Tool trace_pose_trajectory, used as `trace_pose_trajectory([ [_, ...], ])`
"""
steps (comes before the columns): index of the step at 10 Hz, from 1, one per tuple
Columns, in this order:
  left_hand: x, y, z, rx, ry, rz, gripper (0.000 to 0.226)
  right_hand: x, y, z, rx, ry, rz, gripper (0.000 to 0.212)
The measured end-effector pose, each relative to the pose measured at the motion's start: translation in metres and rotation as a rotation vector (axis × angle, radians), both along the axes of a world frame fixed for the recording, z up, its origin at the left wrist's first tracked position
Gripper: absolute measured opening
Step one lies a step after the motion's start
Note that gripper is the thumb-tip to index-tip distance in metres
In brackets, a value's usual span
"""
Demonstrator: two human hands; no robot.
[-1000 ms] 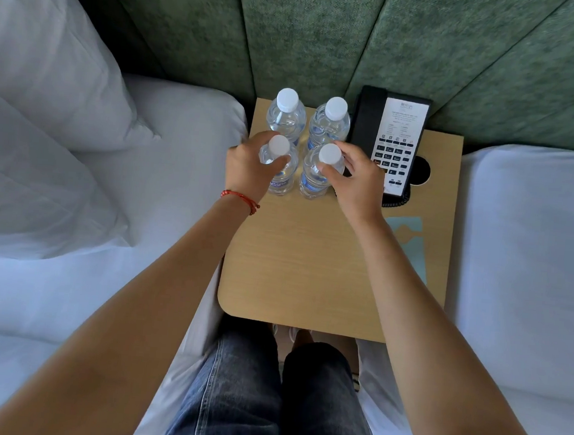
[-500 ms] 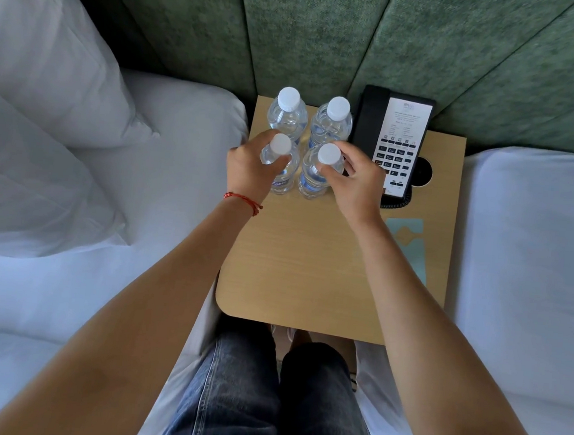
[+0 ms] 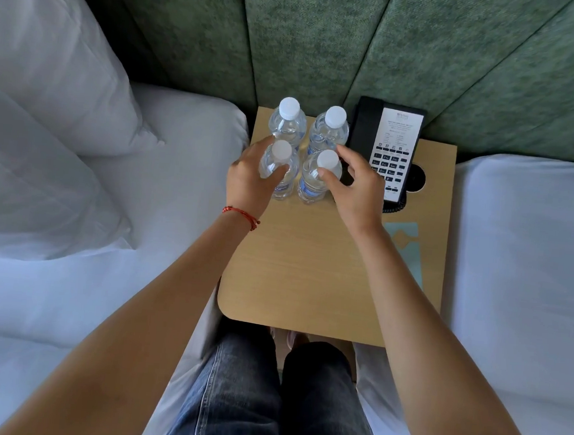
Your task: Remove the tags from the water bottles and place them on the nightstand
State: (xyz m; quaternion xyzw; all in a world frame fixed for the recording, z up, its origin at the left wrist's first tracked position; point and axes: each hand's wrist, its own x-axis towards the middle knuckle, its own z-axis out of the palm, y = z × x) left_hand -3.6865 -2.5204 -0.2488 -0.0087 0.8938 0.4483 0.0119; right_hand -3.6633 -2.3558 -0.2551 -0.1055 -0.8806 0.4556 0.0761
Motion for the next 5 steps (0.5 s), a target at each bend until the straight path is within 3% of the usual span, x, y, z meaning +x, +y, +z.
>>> trace_pose_trajectory([
  [3,0.036,-0.02,0.006,-0.298,0.031,-0.222,0.051,0.043,-0.007,0.02,0.282,0.024,0.027,0.043],
  [5,0.062,-0.031,0.019,-0.376,0.059,-0.258,0.052,0.067,-0.012,0.04,0.331,0.057,0.038,0.043],
])
